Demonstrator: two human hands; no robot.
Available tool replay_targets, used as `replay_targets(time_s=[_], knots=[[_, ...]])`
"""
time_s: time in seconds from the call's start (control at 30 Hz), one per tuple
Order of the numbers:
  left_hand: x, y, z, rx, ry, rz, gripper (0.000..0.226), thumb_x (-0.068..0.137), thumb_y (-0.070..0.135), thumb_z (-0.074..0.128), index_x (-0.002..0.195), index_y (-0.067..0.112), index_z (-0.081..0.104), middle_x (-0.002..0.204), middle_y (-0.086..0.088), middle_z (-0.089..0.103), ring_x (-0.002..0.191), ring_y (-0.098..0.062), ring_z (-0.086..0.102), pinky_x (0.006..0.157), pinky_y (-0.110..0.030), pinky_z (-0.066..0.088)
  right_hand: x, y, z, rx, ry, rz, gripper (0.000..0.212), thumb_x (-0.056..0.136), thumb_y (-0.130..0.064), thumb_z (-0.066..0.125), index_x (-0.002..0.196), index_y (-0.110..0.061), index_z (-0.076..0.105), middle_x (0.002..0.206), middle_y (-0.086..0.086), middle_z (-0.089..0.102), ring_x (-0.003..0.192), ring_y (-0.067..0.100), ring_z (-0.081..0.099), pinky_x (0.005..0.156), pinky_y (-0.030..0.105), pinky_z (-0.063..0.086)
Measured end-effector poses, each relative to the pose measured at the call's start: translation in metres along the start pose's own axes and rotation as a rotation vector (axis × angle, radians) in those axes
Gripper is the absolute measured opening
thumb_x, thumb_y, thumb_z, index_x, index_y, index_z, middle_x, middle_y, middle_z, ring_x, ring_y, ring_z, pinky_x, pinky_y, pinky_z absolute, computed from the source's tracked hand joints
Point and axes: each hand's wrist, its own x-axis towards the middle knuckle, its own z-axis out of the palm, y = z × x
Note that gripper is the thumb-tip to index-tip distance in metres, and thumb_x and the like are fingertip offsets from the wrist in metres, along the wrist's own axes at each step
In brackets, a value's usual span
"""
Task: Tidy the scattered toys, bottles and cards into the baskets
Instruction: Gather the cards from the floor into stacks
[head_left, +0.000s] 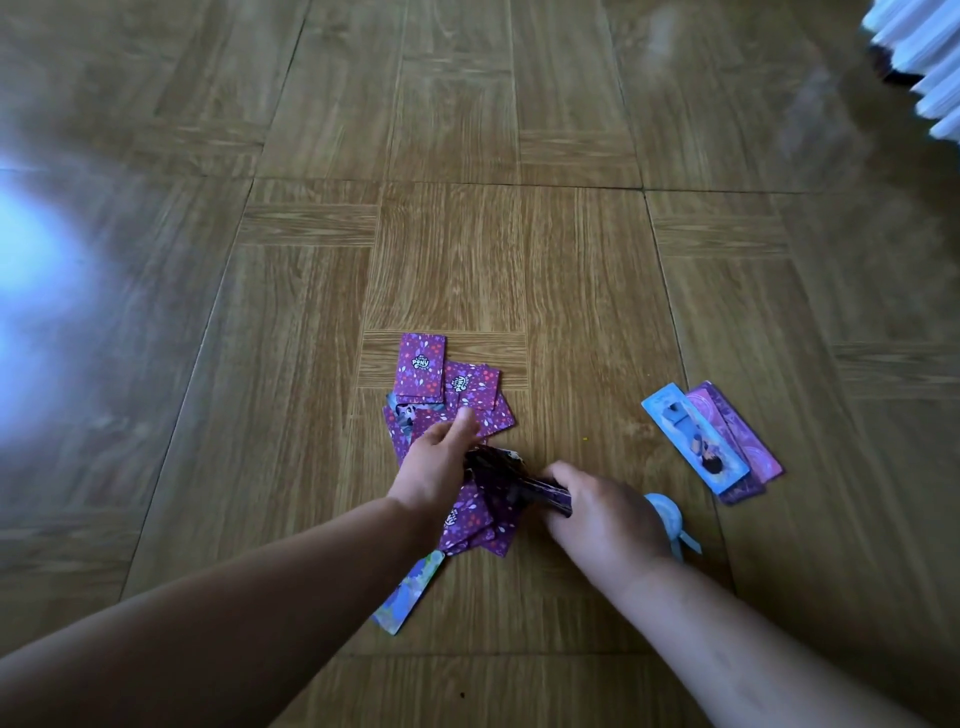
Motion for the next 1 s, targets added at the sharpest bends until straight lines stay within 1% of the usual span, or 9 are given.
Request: replay_targets(time_s=[0.1,0.23,0.37,0.53,0.67,0.73,0.8,0.9,1.0], knots=[[-0.001,-0.003,0.009,0.321,-0.059,0.139,0.072,0.063,0.072,0.071,0.116,0.024,0.062,0.114,-0.002,0.064,0.105,-0.017,0.063,0.097,-0.036,0.05,0.001,-0.005,0.003,-0.033,-0.028,-0.031,0.031,0.091,-0.031,0.057,0.121,-0.032,0.053,0.115,-0.006,0.065,0.108,0.021,0.06,0.081,0.031,0.046],[0.011,-0.008,0.003,0.684,0.083,0.231,0.033,0.085,0.054,0.061,0.103,0.027,0.067,0.108,0.0,0.064,0.107,-0.024,0.058,0.098,-0.043,0.047,0.004,-0.008,0.009,0.036,-0.062,0.002,0.029,0.089,-0.03,0.059,0.118,-0.03,0.052,0.112,-0.005,0.065,0.106,0.021,0.061,0.081,0.033,0.049],[-0.001,0.009,-0.002,0.299,0.059,0.154,0.037,0.095,0.047,0.053,0.105,0.014,0.067,0.094,0.0,0.066,0.092,-0.018,0.061,0.078,-0.024,0.048,0.004,-0.011,-0.001,0.233,-0.018,0.029,0.025,0.086,-0.03,0.065,0.111,-0.032,0.062,0.099,-0.008,0.071,0.095,0.017,0.065,0.077,0.029,0.049],[-0.017,0.04,0.008,-0.203,-0.089,-0.055,0.071,0.072,0.069,0.064,0.112,0.011,0.058,0.084,-0.006,0.066,0.069,-0.015,0.066,0.064,-0.031,0.054,0.003,-0.027,-0.018,0.504,0.099,0.075,0.028,0.075,-0.036,0.077,0.097,-0.033,0.06,0.079,-0.01,0.071,0.073,0.009,0.063,0.063,0.022,0.044],[-0.016,0.047,0.018,-0.265,0.015,-0.053,0.099,0.053,0.07,0.079,0.132,0.023,0.042,0.116,-0.009,0.064,0.084,-0.02,0.069,0.074,-0.04,0.059,0.007,-0.04,-0.03,0.565,0.111,0.119,0.032,0.072,-0.041,0.079,0.094,-0.028,0.06,0.079,-0.01,0.07,0.075,0.011,0.065,0.059,0.019,0.044],[-0.016,0.041,0.023,-0.198,0.043,-0.038,0.11,0.04,0.068,0.088,0.131,0.03,0.039,0.119,-0.01,0.065,0.097,-0.025,0.069,0.085,-0.047,0.058,0.008,-0.048,-0.035,0.477,0.073,0.096,0.029,0.074,-0.043,0.076,0.09,-0.029,0.057,0.078,-0.009,0.066,0.076,0.015,0.063,0.056,0.022,0.041],[-0.015,0.037,0.025,-0.153,0.058,-0.066,0.105,0.042,0.06,0.089,0.13,0.031,0.039,0.11,-0.008,0.07,0.095,-0.026,0.07,0.088,-0.05,0.057,0.008,-0.053,-0.037,0.377,0.014,0.066,0.028,0.076,-0.043,0.073,0.096,-0.03,0.058,0.084,-0.005,0.067,0.084,0.02,0.064,0.06,0.027,0.04],[-0.013,0.033,0.019,-0.142,0.126,-0.086,0.072,0.064,0.037,0.078,0.125,0.024,0.04,0.094,-0.007,0.067,0.083,-0.025,0.067,0.088,-0.05,0.057,0.006,-0.052,-0.035,0.382,-0.068,0.097,0.044,0.077,-0.039,0.074,0.118,-0.032,0.056,0.103,-0.006,0.068,0.093,0.016,0.062,0.063,0.025,0.039],[-0.009,0.031,0.015,-0.223,0.187,-0.134,0.066,0.075,0.035,0.076,0.127,0.031,0.035,0.097,-0.006,0.061,0.09,-0.026,0.065,0.094,-0.049,0.054,0.005,-0.049,-0.031,0.474,-0.107,0.109,0.049,0.076,-0.029,0.076,0.121,-0.026,0.058,0.102,-0.006,0.07,0.091,0.013,0.064,0.067,0.021,0.045]])
